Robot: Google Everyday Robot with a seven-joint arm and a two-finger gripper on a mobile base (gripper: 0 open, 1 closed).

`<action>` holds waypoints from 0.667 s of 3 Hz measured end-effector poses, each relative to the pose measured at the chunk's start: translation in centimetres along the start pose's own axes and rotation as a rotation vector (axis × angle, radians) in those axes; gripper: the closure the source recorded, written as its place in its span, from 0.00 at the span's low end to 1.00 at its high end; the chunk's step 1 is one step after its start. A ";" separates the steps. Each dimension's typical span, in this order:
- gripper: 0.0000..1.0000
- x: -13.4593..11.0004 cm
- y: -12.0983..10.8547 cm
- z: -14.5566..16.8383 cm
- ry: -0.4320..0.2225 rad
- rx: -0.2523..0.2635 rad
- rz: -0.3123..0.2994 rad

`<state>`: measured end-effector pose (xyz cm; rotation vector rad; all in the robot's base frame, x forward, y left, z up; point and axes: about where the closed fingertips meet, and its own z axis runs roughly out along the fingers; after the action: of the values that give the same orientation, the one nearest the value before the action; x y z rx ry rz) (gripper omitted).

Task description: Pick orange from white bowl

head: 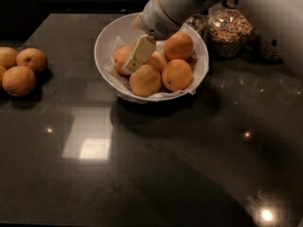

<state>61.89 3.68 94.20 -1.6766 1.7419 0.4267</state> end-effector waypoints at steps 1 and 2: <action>0.22 0.0 -0.4 0.2 -0.006 -0.004 -0.016; 0.30 0.0 -0.4 0.4 -0.004 -0.004 -0.022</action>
Offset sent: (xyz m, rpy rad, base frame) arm 0.0105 0.0014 -0.0045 -0.0129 -0.0278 0.0263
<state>62.41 3.89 94.03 -1.6948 1.7191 0.4238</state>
